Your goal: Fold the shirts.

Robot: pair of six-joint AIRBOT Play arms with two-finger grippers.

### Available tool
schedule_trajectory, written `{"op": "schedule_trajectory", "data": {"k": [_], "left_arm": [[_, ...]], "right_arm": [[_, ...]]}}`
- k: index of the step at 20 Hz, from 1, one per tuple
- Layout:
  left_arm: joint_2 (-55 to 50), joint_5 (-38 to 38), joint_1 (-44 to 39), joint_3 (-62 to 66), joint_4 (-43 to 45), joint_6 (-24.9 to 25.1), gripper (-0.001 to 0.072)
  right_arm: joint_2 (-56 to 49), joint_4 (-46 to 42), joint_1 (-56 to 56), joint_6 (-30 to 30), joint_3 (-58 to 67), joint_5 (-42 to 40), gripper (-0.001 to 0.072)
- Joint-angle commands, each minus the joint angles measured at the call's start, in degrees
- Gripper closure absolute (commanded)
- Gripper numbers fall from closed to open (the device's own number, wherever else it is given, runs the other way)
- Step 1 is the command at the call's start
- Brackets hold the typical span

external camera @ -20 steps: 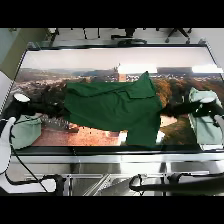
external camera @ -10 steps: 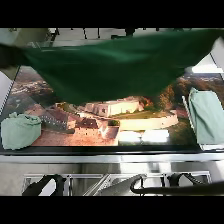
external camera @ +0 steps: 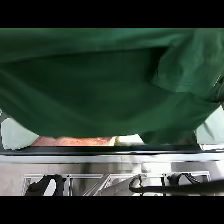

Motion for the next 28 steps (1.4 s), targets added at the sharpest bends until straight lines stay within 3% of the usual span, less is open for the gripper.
{"op": "schedule_trajectory", "data": {"k": [1, 4, 7, 11, 14, 20, 24, 28], "left_arm": [[-3.78, 0.33, -0.94, -12.74, 0.55, 1.09, 0.0692], [-16.39, 5.05, -5.77, -19.89, -0.33, 6.99, 0.0691], [-31.91, 13.22, -10.25, -19.50, 0.22, 8.63, 0.0691], [-53.88, 8.52, -11.69, -6.36, 0.11, 8.37, 0.0690], [-64.72, 6.60, -11.78, 1.64, 0.22, 7.48, 0.0691], [-74.53, 4.83, -11.39, 11.21, 4.72, 7.61, 0.0691], [-75.08, 6.08, -11.43, 11.93, 4.79, 11.17, 0.0690], [-75.08, 3.93, -10.64, 11.93, 6.40, 11.13, 0.0690]], "right_arm": [[-5.09, 0.42, 0.15, 1.18, -5.86, 5.55, 0.0694], [-10.67, 0.35, 2.84, -1.73, -20.39, 4.31, 0.0694], [-19.63, -0.52, 6.08, -6.40, -31.34, -3.56, 0.0694], [-35.10, 1.77, 6.40, -6.78, -30.08, -7.69, 0.0694], [-43.17, 1.70, 6.40, -7.63, -28.09, -8.04, 0.0695], [-49.13, -4.28, 7.69, -8.68, -27.96, -8.85, 0.0695], [-49.27, -10.51, 8.44, -6.75, -27.96, -11.06, 0.0694], [-49.48, -11.43, 9.11, -6.56, -27.96, -11.69, 0.0694]]}}
